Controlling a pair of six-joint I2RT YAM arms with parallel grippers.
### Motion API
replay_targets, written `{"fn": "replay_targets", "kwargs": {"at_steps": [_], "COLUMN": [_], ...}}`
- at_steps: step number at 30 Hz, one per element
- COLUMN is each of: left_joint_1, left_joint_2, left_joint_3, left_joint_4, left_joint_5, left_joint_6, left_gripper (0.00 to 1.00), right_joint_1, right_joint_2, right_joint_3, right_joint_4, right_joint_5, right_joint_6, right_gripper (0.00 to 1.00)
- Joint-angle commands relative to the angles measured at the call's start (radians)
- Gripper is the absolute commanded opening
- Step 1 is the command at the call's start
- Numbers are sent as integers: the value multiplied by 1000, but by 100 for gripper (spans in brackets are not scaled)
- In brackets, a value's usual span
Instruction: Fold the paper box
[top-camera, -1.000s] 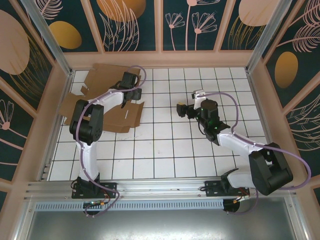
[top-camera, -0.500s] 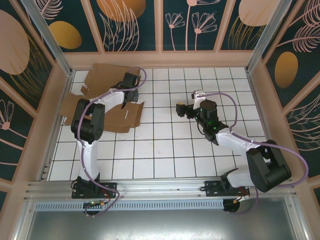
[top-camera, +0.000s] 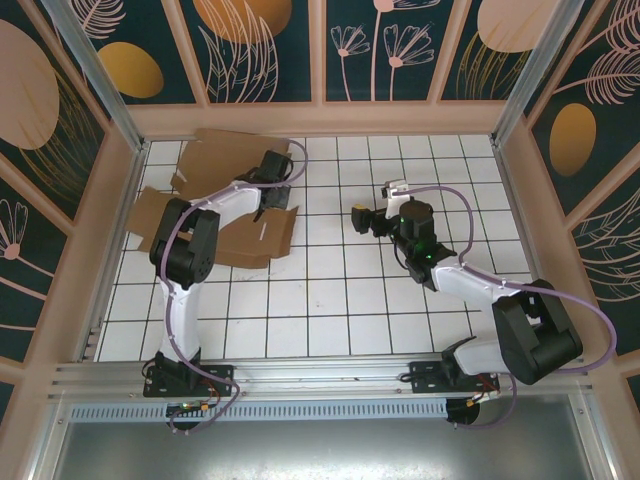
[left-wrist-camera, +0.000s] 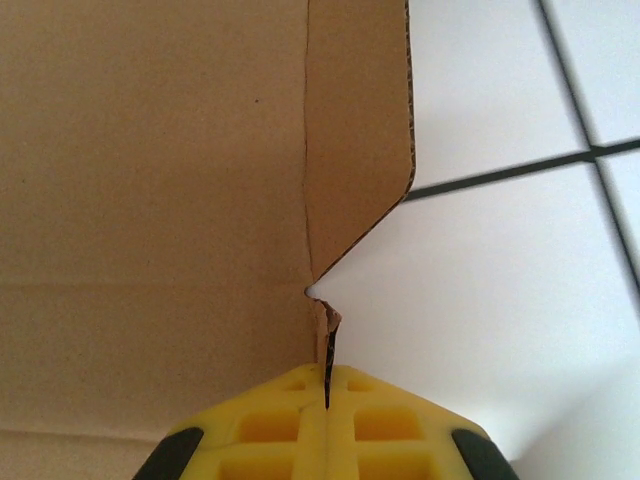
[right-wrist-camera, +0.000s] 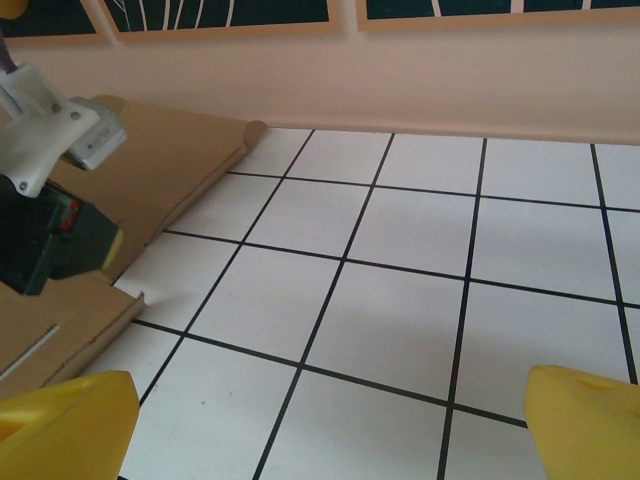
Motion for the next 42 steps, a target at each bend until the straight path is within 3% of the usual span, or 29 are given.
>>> {"fn": "replay_targets", "kwargs": {"at_steps": [1,11,15,20,25,32,35,39,42], "left_joint_1": [-67,-238,-279,-306,-305,-301,-302,-301,-301], "left_joint_2": [-8,87,127,123,104,97,76,108,32], "left_joint_3": [30,183,249,269,248,290,251,319,237], "left_joint_4": [-10,-24,-18,2,23,11,112,142,242], "left_joint_5": [14,108,164,213,144,-67,-61,-16,-60], "left_joint_6": [-30,-88,-130,-81,-143,-479,-576,-579,-552], "left_gripper": [0,0,0,0,0,0,1,34,86], "right_joint_1": [-13,-153,-198,-220,-231,-232,-232,-231,-232], "right_joint_2": [-22,-94,-140,-175,-167,-147,-150,-180,-220], "right_joint_3": [-18,-84,-113,-130,-129,-121,-126,-131,-139], "right_joint_4": [46,59,49,36,42,44,49,32,0], "right_joint_5": [28,6,15,35,34,26,38,49,37], "right_joint_6": [-1,156,180,191,221,234,222,212,238], "right_gripper": [99,99,99,99,99,98,98,98,99]}}
